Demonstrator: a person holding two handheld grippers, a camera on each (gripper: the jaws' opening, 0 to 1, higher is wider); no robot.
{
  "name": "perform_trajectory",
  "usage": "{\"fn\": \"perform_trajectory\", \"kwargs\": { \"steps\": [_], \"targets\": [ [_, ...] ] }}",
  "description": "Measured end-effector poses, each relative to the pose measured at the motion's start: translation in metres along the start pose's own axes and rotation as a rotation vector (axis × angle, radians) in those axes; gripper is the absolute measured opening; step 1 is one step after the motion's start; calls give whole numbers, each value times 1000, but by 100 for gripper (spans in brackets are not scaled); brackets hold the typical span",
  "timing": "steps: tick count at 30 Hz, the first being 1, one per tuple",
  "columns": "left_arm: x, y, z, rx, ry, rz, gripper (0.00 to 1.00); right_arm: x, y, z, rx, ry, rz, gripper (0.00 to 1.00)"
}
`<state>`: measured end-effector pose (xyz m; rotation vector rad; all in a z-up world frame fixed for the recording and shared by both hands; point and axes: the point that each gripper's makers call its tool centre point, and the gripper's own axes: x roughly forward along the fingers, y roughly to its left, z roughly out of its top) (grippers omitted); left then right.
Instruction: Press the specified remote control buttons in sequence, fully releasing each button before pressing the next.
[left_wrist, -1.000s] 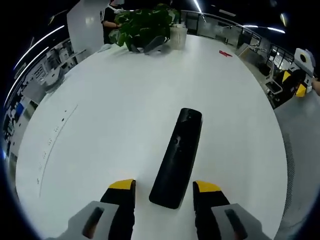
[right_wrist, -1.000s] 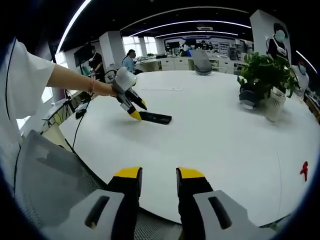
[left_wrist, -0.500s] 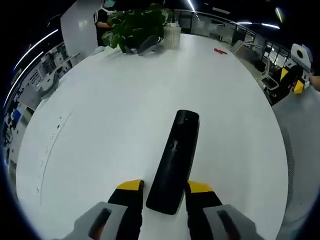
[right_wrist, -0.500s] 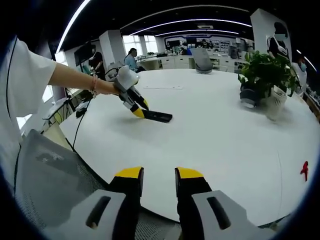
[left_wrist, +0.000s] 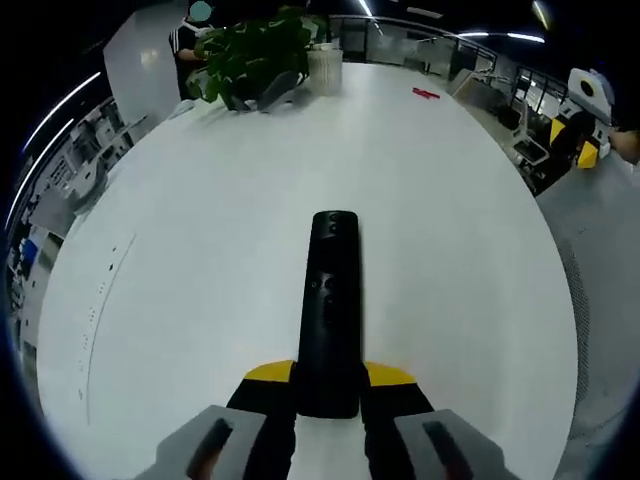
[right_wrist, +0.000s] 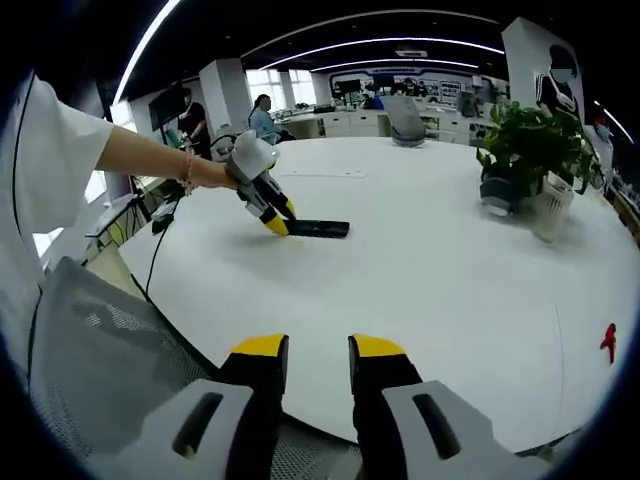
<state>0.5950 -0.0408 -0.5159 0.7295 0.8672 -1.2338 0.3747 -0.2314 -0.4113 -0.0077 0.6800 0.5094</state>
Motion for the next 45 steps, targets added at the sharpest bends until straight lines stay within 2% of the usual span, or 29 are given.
{"fn": "perform_trajectory", "kwargs": {
  "steps": [20,36,45],
  "targets": [
    [-2,-39,-4,98,10,-67,24,-1,2,1,0,-3,7,23],
    [-8,-67,-12,109,-9,-71,24,-2,7,-1,-16,11,23,22],
    [-11,-91,-15,114,-17,-77,24,-2,9,0,-26,8,28,21]
  ]
}}
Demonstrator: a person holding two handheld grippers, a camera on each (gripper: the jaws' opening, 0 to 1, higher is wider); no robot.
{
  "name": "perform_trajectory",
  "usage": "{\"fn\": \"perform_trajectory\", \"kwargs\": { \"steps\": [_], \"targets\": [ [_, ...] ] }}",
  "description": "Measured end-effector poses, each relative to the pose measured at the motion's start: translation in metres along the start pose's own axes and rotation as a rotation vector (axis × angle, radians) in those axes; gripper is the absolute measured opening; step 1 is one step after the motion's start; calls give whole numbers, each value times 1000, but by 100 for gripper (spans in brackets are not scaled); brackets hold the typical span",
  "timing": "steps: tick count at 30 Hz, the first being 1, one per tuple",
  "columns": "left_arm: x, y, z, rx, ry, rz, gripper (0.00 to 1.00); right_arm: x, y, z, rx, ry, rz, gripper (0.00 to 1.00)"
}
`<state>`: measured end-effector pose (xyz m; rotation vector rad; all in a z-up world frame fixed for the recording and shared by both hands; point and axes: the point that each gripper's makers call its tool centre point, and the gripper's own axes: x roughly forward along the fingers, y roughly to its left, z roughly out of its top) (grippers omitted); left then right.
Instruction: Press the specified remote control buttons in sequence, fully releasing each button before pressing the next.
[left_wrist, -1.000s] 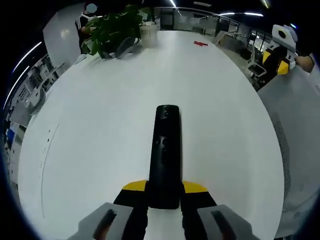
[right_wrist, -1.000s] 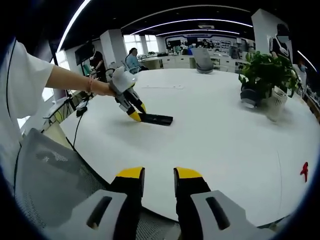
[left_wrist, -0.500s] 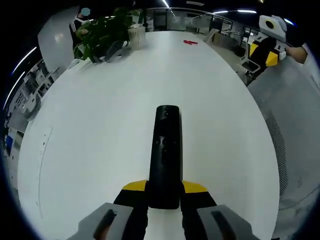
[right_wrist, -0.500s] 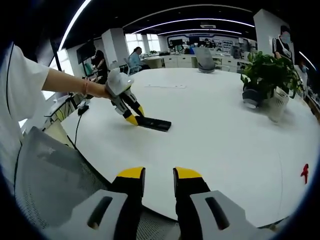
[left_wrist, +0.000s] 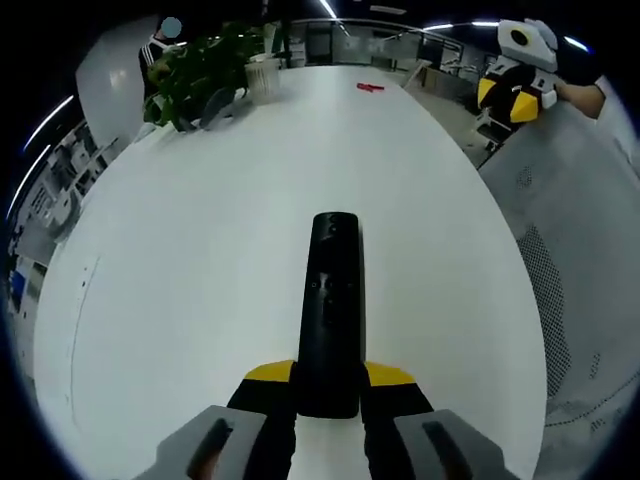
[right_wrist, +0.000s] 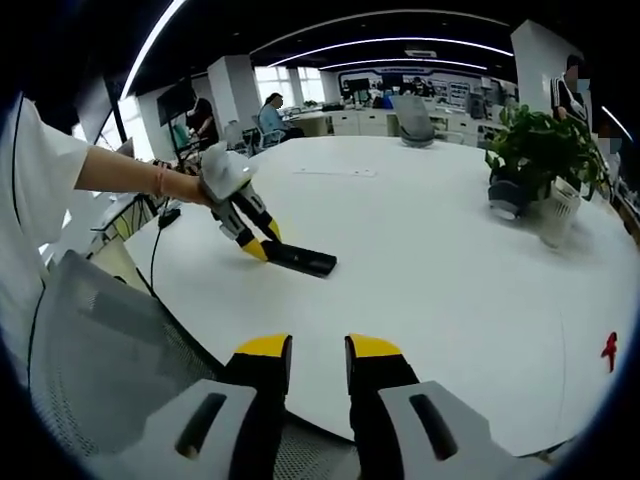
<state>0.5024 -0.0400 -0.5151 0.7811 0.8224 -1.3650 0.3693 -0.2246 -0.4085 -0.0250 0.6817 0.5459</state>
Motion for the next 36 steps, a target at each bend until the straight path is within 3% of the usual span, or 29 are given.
{"fn": "perform_trajectory", "kwargs": {
  "steps": [22,36],
  "targets": [
    [-6,-60,-15,-23,-14,0,24,3,13,-7,-59,45,69,19],
    [-15,-109,-28,-41,3,-7,24,8,33,-18,-125,111,160,19]
  ]
}}
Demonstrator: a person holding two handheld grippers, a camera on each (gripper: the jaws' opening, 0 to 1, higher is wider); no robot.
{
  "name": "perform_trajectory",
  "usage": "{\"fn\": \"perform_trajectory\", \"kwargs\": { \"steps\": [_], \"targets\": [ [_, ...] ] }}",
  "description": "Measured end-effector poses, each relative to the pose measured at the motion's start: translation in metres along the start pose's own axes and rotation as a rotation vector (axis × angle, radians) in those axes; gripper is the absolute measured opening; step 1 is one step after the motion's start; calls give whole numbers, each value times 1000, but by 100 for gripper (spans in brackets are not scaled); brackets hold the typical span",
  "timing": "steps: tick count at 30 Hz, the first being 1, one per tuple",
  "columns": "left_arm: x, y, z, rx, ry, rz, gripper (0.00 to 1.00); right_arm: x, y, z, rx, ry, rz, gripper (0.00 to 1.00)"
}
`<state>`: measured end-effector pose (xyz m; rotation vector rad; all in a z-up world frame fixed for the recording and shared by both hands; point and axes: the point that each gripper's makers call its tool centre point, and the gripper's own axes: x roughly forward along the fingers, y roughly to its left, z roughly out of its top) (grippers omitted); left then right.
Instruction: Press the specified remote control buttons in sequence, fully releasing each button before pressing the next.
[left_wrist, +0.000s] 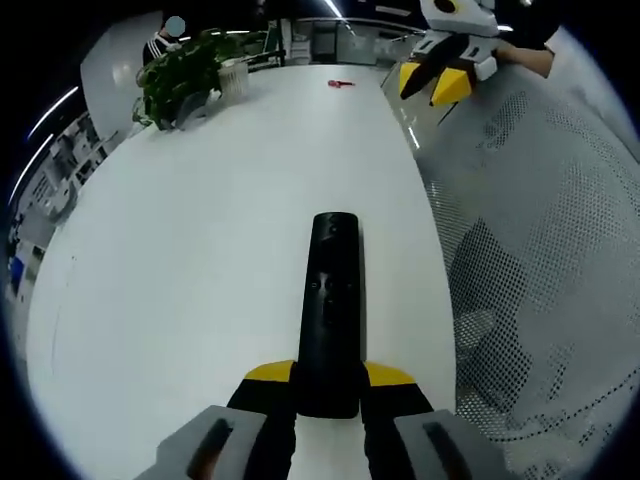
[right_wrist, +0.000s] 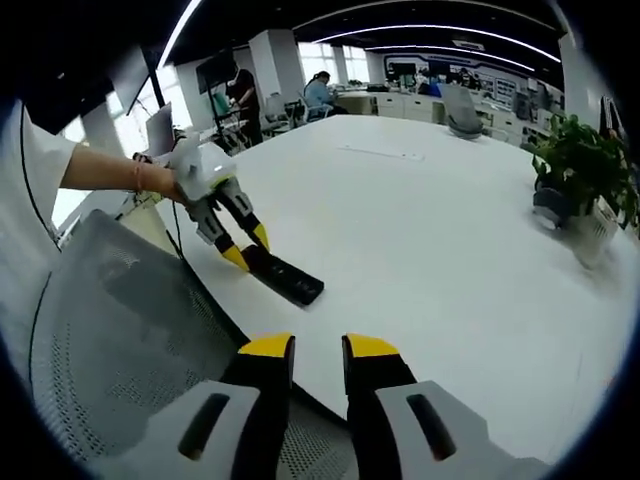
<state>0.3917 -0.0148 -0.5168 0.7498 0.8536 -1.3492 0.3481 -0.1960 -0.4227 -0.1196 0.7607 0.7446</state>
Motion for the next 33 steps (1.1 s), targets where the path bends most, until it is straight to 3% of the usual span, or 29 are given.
{"fn": "perform_trajectory", "kwargs": {
  "steps": [8,9,11,14,16,18,20,21,23,24,26,31,33],
  "targets": [
    [2,-18,3,-17,-5,-11,24,3,6,-3,2,19,40,19],
    [2,-23,5,-85,-22,-32,24,3,8,-4,3,23,49,19],
    [3,-26,8,-125,-52,-40,24,5,11,-7,-1,42,68,19],
    [3,-28,6,-60,-36,-1,24,7,18,-13,-32,86,101,19],
    [3,-31,6,-62,-33,-4,24,8,24,-19,-58,126,134,20],
    [4,-32,5,-49,-36,3,24,9,33,-26,-92,173,184,21],
    [4,-32,4,-17,-34,5,24,12,46,-34,-168,222,300,21],
    [4,-32,4,-11,-33,4,24,13,48,-35,-172,237,325,21],
    [4,-32,3,2,-37,1,24,23,48,-27,-187,229,330,24],
    [3,-32,3,17,-41,1,24,29,46,-23,-247,231,333,23],
    [4,-33,3,50,-36,0,24,38,42,-20,-331,256,330,18],
    [4,-33,3,55,-40,-7,24,66,41,-7,-426,248,353,0],
    [4,-32,3,57,-49,-11,24,77,40,-8,-470,270,353,0]
  ]
}}
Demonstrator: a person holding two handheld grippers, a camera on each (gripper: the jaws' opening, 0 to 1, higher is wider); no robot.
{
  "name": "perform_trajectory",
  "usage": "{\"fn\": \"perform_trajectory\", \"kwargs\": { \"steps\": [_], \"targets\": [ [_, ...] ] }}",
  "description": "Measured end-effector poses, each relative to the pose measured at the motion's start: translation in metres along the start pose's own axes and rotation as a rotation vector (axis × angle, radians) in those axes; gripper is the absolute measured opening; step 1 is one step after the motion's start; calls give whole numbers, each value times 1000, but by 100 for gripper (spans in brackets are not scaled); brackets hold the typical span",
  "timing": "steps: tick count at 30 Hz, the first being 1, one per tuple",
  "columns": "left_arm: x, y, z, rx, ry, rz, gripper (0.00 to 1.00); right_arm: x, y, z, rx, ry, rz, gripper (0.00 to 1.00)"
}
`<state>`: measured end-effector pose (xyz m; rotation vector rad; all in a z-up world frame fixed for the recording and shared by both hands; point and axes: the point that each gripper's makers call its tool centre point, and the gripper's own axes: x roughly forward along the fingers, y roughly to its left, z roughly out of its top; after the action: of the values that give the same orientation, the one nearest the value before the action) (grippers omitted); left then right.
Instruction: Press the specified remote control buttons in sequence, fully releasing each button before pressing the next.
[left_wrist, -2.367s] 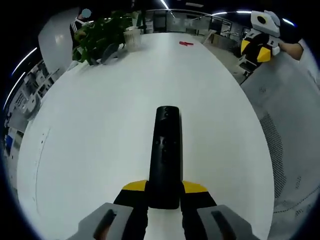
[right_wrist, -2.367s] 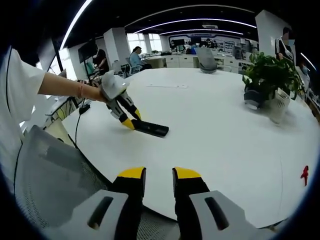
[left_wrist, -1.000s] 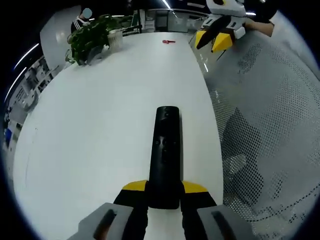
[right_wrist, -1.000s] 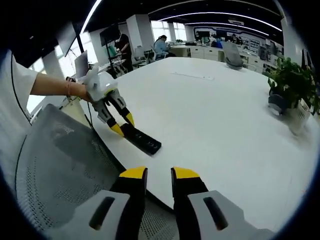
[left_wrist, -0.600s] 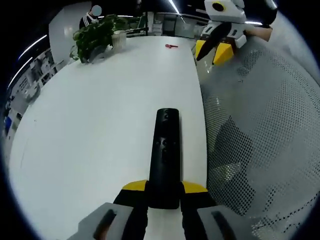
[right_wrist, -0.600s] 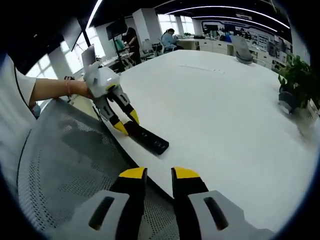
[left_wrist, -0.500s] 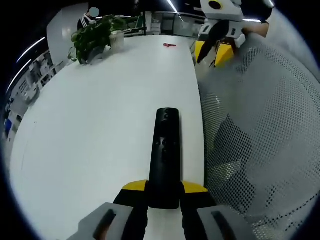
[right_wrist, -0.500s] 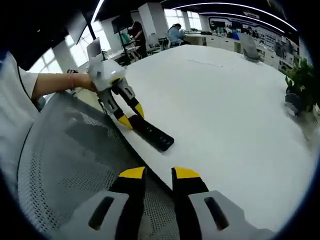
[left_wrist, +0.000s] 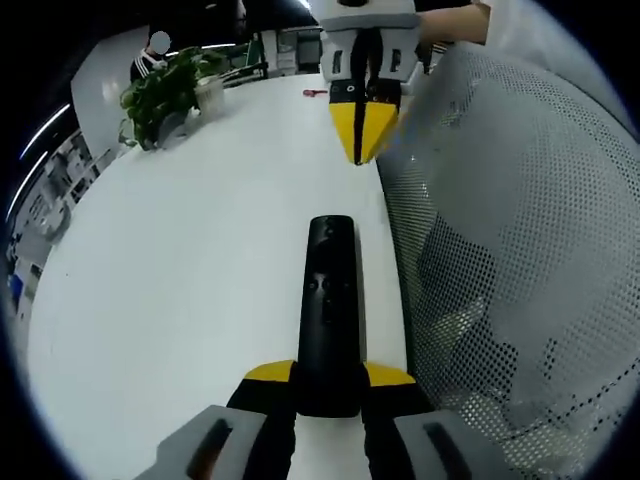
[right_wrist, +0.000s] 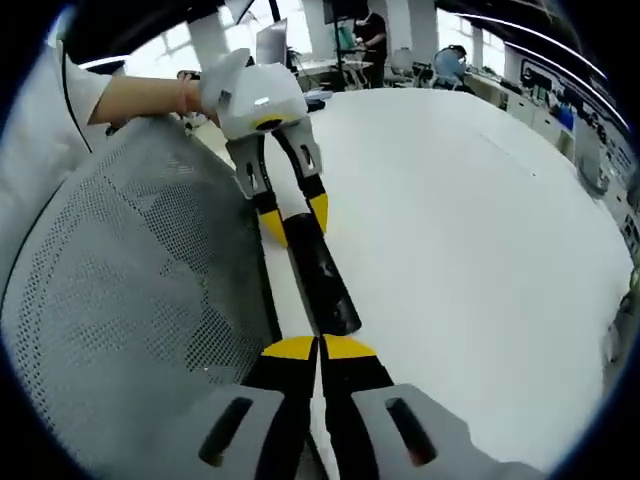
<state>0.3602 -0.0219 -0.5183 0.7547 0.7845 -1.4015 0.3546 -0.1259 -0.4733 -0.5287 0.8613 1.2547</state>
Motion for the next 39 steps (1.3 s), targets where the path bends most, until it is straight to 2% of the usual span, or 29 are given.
{"fn": "perform_trajectory", "kwargs": {
  "steps": [7,9,15,18,19,26,29,31,37,39],
  "targets": [
    [0,0,0,9,-7,-9,24,26,-6,-10,-118,100,7,0],
    [1,0,0,14,-4,-11,24,27,-10,-10,-165,125,-13,0],
    [1,0,0,15,-6,-15,24,33,-8,-11,-211,166,20,0],
    [1,0,0,15,-4,-16,24,36,-8,-13,-264,204,23,0],
    [2,0,0,16,-2,-16,24,36,-7,-10,-286,198,22,0],
    [1,0,0,16,-2,-17,24,37,-6,-12,-380,290,23,0],
    [1,0,0,19,1,-18,24,38,-7,-12,-386,323,35,0],
    [1,0,0,18,1,-19,24,38,-7,-12,-426,347,51,0],
    [1,0,0,22,2,-21,24,37,-6,-14,-446,341,42,0],
    [1,0,0,21,3,-22,24,37,-7,-13,-424,325,34,0]
  ]
}}
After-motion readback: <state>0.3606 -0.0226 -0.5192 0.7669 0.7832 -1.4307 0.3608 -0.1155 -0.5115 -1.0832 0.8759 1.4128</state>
